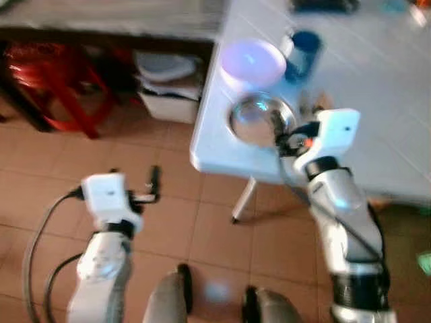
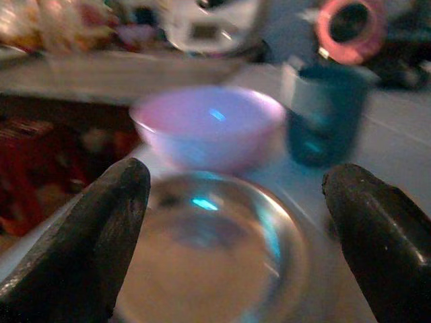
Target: Setting the table
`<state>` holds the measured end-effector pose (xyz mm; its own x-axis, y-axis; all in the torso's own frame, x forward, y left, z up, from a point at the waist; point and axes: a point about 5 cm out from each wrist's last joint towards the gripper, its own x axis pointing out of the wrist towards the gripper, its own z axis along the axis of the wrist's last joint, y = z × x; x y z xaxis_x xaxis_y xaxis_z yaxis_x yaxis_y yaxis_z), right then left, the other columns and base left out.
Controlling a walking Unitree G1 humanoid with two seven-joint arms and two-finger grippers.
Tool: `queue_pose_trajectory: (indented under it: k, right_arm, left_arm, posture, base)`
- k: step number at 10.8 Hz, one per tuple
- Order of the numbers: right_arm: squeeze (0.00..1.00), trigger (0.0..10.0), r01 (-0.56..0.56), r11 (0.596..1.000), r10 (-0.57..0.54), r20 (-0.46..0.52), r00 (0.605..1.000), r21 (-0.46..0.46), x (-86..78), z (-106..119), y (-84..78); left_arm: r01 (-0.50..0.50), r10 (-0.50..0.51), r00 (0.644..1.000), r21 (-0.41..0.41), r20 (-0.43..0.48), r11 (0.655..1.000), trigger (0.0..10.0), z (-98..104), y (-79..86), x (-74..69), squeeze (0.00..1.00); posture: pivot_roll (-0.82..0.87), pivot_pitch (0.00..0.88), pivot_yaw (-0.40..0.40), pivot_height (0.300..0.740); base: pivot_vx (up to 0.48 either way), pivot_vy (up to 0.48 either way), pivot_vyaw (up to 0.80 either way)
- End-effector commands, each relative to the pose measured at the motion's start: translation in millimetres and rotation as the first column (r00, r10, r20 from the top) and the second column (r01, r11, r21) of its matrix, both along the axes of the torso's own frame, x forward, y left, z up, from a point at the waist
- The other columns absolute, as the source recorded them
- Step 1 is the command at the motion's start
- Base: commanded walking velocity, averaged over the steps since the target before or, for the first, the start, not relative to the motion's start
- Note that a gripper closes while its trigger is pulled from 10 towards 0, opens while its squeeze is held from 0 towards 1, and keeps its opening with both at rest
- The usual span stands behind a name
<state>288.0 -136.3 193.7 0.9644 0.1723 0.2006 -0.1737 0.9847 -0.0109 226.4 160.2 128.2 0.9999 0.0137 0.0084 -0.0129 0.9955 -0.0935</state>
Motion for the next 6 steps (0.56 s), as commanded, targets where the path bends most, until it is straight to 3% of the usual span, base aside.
queue_pose_trajectory:
  k: [1,3,6]
  right_arm:
    - [0.00,10.0,0.026,0.999,-0.026,0.004,1.000,-0.029,-8.2,0.7,-5.9]
    - [0.00,10.0,0.072,0.996,-0.073,-0.021,0.997,-0.054,-20.2,-7.2,-12.3]
    - [0.00,10.0,0.107,0.993,-0.110,-0.049,0.993,-0.052,-20.6,-12.7,-14.5]
  left_arm:
    - [0.007,-0.007,1.000,-0.012,0.019,1.000,10.0,6.4,-1.4,-0.8,0.00]
    - [0.009,-0.007,0.999,-0.031,0.042,0.999,10.0,11.9,-2.8,0.1,0.00]
    - [0.044,-0.042,0.998,-0.046,0.048,0.998,10.0,11.5,-9.8,-1.6,0.00]
  posture:
    - [0.00,0.154,0.042,0.740]
    - [-0.01,0.147,0.036,0.740]
    - [-0.01,0.151,0.028,0.740]
  base:
    - [0.296,0.000,0.00]
    - [0.321,0.000,0.00]
    - [0.299,0.000,0.00]
